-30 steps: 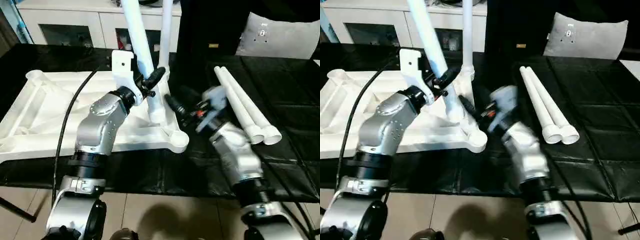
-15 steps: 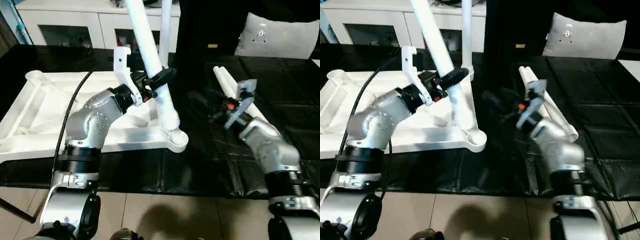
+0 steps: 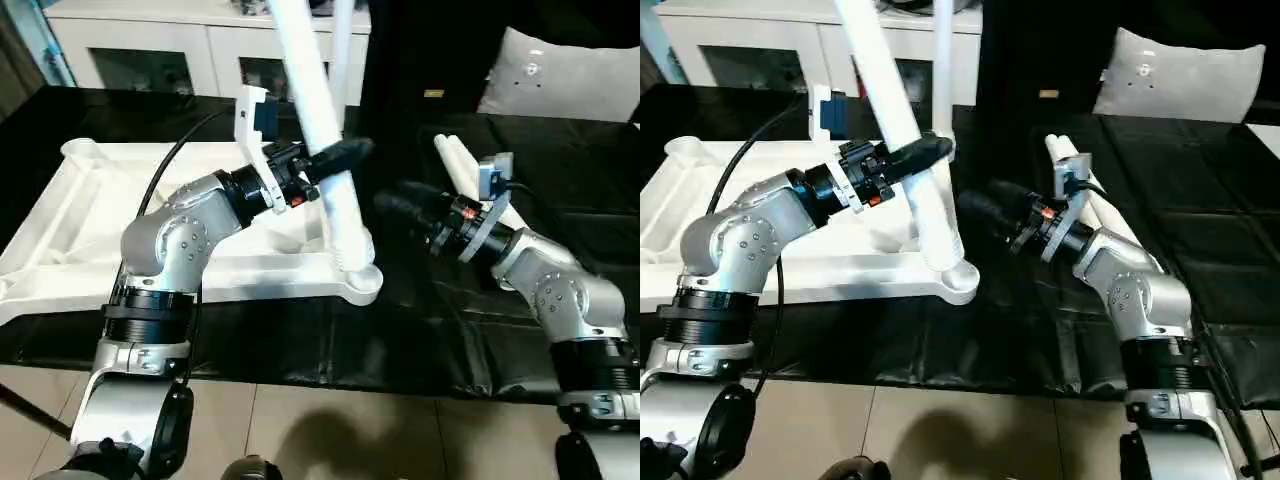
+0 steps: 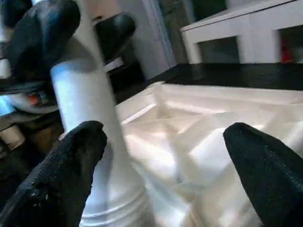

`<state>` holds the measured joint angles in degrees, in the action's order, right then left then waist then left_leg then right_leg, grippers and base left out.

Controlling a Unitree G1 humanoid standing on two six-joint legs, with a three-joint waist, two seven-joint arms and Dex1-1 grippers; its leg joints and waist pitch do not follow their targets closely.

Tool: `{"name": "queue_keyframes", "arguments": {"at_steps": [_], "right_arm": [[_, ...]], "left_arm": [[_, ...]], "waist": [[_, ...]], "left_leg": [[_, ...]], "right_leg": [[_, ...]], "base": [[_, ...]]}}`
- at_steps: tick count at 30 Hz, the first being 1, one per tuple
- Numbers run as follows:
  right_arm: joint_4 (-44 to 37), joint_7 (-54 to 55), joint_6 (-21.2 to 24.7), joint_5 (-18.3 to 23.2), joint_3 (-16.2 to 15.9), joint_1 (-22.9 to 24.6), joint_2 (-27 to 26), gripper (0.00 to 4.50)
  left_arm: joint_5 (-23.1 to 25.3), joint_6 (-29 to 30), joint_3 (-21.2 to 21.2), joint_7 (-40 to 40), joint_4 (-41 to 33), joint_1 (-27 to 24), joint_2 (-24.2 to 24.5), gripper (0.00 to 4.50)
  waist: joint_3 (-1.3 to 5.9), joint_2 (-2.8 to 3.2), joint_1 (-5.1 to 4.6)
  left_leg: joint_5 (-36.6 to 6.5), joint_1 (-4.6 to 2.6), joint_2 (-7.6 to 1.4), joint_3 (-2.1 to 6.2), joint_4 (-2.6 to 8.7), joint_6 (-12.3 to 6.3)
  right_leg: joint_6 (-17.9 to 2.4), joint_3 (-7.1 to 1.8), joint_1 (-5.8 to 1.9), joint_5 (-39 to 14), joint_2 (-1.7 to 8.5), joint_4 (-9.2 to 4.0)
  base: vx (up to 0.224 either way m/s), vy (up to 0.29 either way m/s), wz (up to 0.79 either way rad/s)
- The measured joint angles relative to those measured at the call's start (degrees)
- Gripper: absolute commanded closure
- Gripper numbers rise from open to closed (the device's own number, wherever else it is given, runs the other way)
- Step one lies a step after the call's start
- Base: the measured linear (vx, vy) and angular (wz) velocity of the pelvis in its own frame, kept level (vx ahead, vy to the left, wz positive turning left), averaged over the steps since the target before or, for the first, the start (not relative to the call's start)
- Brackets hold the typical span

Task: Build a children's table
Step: Pick table leg

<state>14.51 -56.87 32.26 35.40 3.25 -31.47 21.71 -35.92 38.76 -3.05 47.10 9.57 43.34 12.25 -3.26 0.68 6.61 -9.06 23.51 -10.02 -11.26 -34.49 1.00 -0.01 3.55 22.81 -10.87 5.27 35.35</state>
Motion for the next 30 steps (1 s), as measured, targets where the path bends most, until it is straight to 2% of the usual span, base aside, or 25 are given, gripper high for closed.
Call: {"name": "queue_keyframes", "arguments": {"at_steps": [3,5,6,11,12,14,15,20,22,25,27,30], "right_arm": [[-2.7,-6.5,2.0,0.5,-3.5,0.3,3.2,0.06],[-3.1,-8.8,2.2,0.5,-4.6,0.3,3.8,0.0],[-3.1,-9.9,2.2,0.4,-5.5,0.3,3.8,0.32],[-3.1,-14.6,3.9,0.3,-9.1,0.1,4.3,0.51],[-3.1,-15.2,4.3,0.3,-9.7,-0.1,4.4,0.77],[-3.1,-16.3,4.8,0.2,-10.5,-0.3,4.9,0.83],[-3.1,-16.9,4.9,0.0,-10.6,-0.4,5.1,1.04],[-3.1,-18.6,4.9,-0.1,-11.2,-0.8,5.3,1.36],[-3.1,-18.6,4.9,-0.1,-11.5,-0.8,5.3,1.62],[-3.1,-18.8,4.8,-0.2,-11.7,-0.8,5.3,1.68],[-3.1,-18.8,4.8,-0.2,-11.7,-0.8,5.1,2.01],[-3.6,-18.9,4.8,-0.4,-11.7,-0.8,5.1,2.1]], "left_arm": [[-0.3,0.3,3.3,6.0,-2.7,0.0,2.4,2.61],[-0.3,0.4,4.5,7.9,-3.4,0.0,2.7,2.62],[-0.3,0.4,5.3,9.0,-3.5,0.0,2.9,2.62],[-0.4,0.5,8.3,12.3,-3.8,0.1,2.4,2.62],[-0.4,0.5,8.6,12.9,-3.8,0.3,2.4,2.62],[-0.4,0.5,9.0,14.0,-3.8,0.6,2.4,2.62],[-0.4,0.5,9.3,14.4,-3.8,1.1,2.4,2.62],[-0.4,0.4,9.7,15.1,-3.9,1.9,2.5,2.62],[-0.3,0.2,9.7,15.1,-3.9,1.9,2.5,2.62],[-0.1,0.0,9.7,15.1,-3.7,1.9,2.5,2.62],[0.0,0.0,9.7,15.1,-3.7,1.9,2.5,2.62],[0.2,0.0,9.7,15.1,-3.6,1.8,2.5,2.62]], "waist": [[0.0,0.0,0.06],[0.0,0.0,0.02],[0.0,0.0,-0.01],[0.0,0.0,0.01],[0.0,0.0,0.0],[0.0,0.0,0.02],[0.0,0.0,0.05],[0.0,0.0,0.01],[0.0,0.0,0.01],[0.0,0.0,0.0],[0.0,0.0,0.02],[0.0,-0.01,0.02]], "left_leg": [[0.0,-0.01,0.0,0.0,0.01,0.0],[0.0,-0.03,0.0,0.0,0.0,0.01],[0.0,-0.07,0.0,0.0,0.0,0.03],[0.0,-0.1,0.0,0.0,-0.01,0.08],[0.1,-0.1,0.0,0.0,-0.01,0.08],[0.0,-0.1,0.0,0.0,-0.01,0.08],[0.0,-0.1,0.0,-0.01,-0.01,0.08],[0.0,-0.11,-0.01,0.0,-0.02,0.08],[0.1,-0.11,-0.01,0.0,-0.02,0.08],[0.1,-0.12,-0.01,0.0,-0.04,0.08],[0.1,-0.12,-0.01,0.0,-0.06,0.08],[0.1,-0.12,-0.01,0.0,-0.1,0.07]], "right_leg": [[0.0,0.0,-0.02,0.0,0.0,-0.01],[0.0,0.0,-0.02,0.0,0.0,0.03],[0.0,0.0,-0.03,0.0,0.0,0.06],[0.0,-0.01,-0.03,0.0,0.01,0.14],[0.0,-0.01,-0.02,0.0,0.01,0.16],[0.0,-0.01,-0.02,0.0,0.0,0.17],[0.0,-0.01,-0.02,0.0,0.01,0.17],[0.0,-0.01,-0.02,0.0,0.0,0.19],[0.0,-0.02,-0.02,0.0,0.01,0.21],[0.0,-0.02,-0.02,0.0,0.01,0.24],[0.0,-0.02,-0.02,0.0,0.01,0.26],[0.0,-0.03,-0.01,0.0,0.01,0.31]], "base": [[0.0,0.0,0.0],[0.0,0.0,0.0],[0.0,0.0,0.0],[0.0,0.0,0.0],[0.0,0.0,0.0],[0.0,0.0,0.0],[0.0,0.0,0.0],[0.0,0.0,0.0],[0.0,0.0,0.0],[0.0,0.0,0.0],[0.0,0.0,0.0],[0.0,0.0,0.0]]}}
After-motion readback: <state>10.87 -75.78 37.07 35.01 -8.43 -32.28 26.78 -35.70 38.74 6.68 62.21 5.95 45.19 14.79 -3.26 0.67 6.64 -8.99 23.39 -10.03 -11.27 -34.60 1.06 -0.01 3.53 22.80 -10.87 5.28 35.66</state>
